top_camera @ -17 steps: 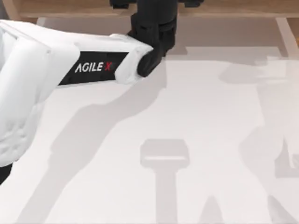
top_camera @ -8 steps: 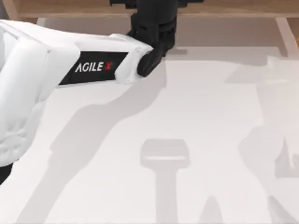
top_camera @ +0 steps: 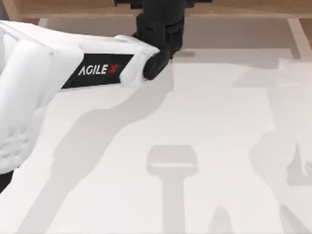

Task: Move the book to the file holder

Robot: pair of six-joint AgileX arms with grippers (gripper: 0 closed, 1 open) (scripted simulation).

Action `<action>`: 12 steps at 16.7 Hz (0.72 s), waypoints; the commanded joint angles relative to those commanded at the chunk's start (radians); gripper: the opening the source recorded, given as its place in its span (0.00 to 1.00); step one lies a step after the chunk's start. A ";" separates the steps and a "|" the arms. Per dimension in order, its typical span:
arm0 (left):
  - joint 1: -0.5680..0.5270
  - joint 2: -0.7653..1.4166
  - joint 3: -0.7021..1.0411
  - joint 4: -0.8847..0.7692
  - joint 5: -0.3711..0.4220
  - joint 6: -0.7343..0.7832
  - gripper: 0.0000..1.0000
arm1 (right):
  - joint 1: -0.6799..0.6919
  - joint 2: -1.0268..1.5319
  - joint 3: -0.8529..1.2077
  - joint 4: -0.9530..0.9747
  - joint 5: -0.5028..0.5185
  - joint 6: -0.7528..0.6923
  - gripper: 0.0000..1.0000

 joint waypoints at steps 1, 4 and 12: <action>0.000 0.000 0.000 0.000 0.000 0.000 0.00 | 0.000 0.000 0.000 0.000 0.000 0.000 1.00; 0.000 0.000 0.000 0.000 0.000 0.000 0.00 | 0.000 0.000 0.000 0.000 0.000 0.000 1.00; -0.004 -0.024 0.026 -0.048 -0.001 0.002 0.00 | 0.000 0.000 0.000 0.000 0.000 0.000 1.00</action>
